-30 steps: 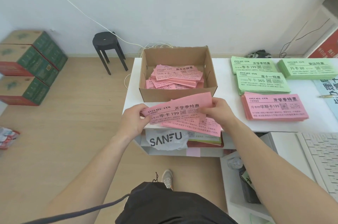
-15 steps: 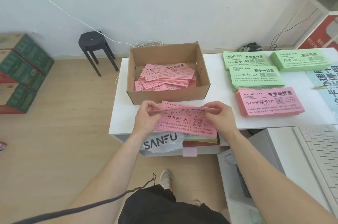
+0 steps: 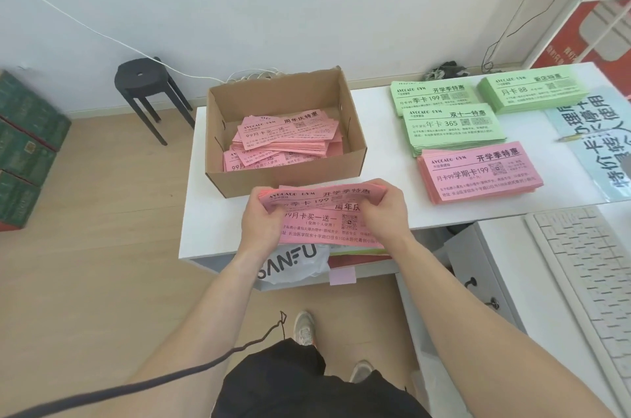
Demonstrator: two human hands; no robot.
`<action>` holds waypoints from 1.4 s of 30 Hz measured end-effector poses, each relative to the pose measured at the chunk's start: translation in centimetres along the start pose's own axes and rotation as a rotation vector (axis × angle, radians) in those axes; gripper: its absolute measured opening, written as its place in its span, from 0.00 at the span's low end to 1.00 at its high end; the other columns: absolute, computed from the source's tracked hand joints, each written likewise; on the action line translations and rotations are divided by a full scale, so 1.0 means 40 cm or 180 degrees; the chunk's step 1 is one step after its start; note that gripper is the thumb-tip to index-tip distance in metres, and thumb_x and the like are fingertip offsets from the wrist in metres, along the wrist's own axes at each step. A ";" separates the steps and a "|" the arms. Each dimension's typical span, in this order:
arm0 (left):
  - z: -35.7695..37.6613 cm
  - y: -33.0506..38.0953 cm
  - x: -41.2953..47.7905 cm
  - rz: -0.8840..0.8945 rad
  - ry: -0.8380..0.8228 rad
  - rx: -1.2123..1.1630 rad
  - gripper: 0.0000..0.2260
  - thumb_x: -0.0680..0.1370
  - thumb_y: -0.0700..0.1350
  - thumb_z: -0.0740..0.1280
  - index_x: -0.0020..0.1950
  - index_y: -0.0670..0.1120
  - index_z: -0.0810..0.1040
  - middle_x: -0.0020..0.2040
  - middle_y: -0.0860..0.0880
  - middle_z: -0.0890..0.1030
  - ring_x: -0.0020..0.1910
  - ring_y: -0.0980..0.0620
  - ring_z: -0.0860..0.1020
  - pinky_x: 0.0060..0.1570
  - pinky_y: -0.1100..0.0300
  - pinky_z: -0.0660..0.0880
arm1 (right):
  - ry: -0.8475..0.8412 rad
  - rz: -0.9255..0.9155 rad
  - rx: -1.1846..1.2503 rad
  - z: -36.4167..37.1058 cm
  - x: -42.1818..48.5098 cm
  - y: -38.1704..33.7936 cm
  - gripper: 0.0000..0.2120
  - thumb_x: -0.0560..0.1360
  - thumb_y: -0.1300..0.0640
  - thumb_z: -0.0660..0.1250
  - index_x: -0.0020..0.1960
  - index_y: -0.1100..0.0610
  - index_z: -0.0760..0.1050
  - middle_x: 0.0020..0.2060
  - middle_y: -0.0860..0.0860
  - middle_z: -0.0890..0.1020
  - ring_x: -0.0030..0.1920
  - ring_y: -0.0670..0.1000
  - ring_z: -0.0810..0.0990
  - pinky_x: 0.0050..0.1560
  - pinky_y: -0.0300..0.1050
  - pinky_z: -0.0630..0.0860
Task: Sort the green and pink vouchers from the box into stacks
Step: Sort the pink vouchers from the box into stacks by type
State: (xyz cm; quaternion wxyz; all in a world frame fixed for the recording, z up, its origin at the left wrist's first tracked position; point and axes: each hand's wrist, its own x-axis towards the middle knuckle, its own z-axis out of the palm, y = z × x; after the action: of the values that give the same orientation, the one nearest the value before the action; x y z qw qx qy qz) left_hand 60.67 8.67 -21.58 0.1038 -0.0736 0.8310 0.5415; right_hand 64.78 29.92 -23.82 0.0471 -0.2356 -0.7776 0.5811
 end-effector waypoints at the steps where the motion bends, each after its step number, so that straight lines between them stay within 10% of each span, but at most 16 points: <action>1: -0.001 0.010 0.000 0.0074 -0.0029 0.0021 0.12 0.79 0.35 0.63 0.58 0.50 0.72 0.51 0.56 0.79 0.53 0.56 0.78 0.41 0.72 0.69 | -0.0004 -0.0051 0.0012 -0.015 0.003 -0.011 0.13 0.75 0.66 0.67 0.49 0.50 0.84 0.43 0.42 0.86 0.45 0.43 0.84 0.42 0.40 0.79; 7: 0.059 0.106 0.013 0.0438 -0.0764 0.0124 0.15 0.79 0.37 0.67 0.59 0.55 0.73 0.56 0.58 0.82 0.57 0.58 0.79 0.56 0.58 0.76 | 0.0220 0.0049 0.0162 -0.180 0.032 -0.037 0.17 0.74 0.68 0.67 0.57 0.53 0.82 0.50 0.47 0.87 0.53 0.48 0.85 0.56 0.53 0.82; 13: 0.230 0.200 0.034 0.0585 -0.1589 0.0250 0.16 0.80 0.41 0.68 0.65 0.53 0.72 0.58 0.60 0.80 0.48 0.66 0.79 0.39 0.70 0.76 | 0.0955 0.0481 0.0007 -0.353 0.049 -0.027 0.13 0.76 0.67 0.69 0.51 0.50 0.80 0.49 0.46 0.86 0.52 0.49 0.84 0.58 0.52 0.81; 18: 0.377 0.228 0.030 0.0492 -0.1923 0.0369 0.11 0.81 0.44 0.68 0.63 0.51 0.73 0.56 0.56 0.81 0.42 0.55 0.82 0.40 0.59 0.81 | 0.1533 0.0753 -0.0175 -0.470 0.062 0.004 0.12 0.74 0.64 0.73 0.54 0.49 0.79 0.49 0.45 0.85 0.50 0.48 0.84 0.56 0.50 0.80; 42: 0.683 0.266 0.071 0.0036 -0.0918 0.1458 0.19 0.74 0.49 0.76 0.53 0.48 0.67 0.44 0.54 0.77 0.42 0.54 0.77 0.37 0.56 0.70 | 0.1019 0.0802 -0.1780 -0.674 0.297 0.147 0.23 0.72 0.59 0.69 0.67 0.50 0.74 0.63 0.52 0.72 0.63 0.55 0.72 0.55 0.50 0.73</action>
State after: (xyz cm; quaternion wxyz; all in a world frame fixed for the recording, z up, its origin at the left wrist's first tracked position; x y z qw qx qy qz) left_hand 57.97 37.94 -23.57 0.2320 0.0343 0.9089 0.3447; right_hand 65.45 59.95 -23.02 0.0300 -0.4217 -0.8543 0.3023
